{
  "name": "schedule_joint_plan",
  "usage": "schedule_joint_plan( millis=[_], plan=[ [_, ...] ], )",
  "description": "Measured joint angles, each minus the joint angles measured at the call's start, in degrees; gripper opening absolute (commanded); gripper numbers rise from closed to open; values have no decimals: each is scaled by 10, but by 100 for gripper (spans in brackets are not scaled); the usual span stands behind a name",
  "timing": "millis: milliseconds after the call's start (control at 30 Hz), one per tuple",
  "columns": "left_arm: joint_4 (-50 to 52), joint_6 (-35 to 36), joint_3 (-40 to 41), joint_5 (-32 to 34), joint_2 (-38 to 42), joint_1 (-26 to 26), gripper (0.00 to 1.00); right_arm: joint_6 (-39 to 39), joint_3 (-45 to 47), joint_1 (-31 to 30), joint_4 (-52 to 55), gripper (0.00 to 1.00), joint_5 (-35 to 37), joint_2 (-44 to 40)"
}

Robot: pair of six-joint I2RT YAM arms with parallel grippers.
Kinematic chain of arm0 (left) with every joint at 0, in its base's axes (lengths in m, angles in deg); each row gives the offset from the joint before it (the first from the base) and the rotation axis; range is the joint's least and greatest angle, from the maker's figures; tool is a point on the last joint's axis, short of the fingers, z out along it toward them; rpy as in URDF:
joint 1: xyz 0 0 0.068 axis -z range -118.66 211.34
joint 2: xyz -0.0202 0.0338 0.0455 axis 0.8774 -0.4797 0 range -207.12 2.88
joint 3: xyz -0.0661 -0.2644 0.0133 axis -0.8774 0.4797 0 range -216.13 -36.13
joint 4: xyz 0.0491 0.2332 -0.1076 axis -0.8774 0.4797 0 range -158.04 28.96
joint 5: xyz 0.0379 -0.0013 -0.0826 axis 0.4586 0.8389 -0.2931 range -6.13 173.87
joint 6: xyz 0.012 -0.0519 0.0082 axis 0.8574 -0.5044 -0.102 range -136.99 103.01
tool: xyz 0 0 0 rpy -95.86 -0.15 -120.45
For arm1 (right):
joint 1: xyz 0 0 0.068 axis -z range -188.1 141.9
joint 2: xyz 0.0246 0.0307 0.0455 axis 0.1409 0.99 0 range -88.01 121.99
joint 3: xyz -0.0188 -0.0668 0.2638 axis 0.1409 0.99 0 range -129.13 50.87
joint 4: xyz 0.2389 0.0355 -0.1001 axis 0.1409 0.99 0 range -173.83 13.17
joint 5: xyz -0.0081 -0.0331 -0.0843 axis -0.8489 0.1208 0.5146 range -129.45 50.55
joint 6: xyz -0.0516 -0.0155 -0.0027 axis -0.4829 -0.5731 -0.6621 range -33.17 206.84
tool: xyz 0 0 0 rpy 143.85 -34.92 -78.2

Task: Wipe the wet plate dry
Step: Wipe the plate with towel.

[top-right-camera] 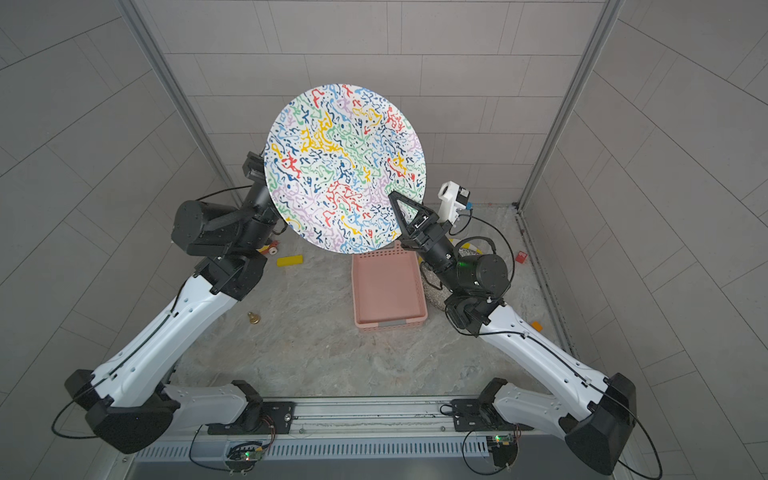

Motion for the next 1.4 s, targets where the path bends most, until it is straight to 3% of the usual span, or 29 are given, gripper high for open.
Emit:
schedule_joint_plan(
  millis=[167,267,467,667,800,933,1033,1133,1233,1400],
  plan=[
    [-19,5,-18,21,-35,86,0,-11,-63,10,-17,0,5,33],
    [-21,12,-19,27,-49,115,0,-5,-99,52,-26,0,5,48],
    [-8,31,-26,51,-43,103,0,12,-56,122,-18,0,7,7],
    [-24,21,-83,56,-63,91,0,-12,-18,33,-12,0,-10,-19],
    [-36,18,-124,44,-99,94,0,-27,-27,17,-18,0,-15,-10],
    [-39,25,-140,28,-125,104,0,-27,-76,47,-21,0,-11,23],
    [-40,39,-106,12,-114,111,0,-9,-113,92,-23,0,-13,42],
    [-20,76,-24,8,-61,111,0,4,-117,150,-5,0,-11,38],
    [63,144,37,-2,11,89,0,8,-97,209,49,0,-8,12],
    [317,350,-7,2,124,59,0,-42,-46,303,255,0,43,-73]
  ],
)
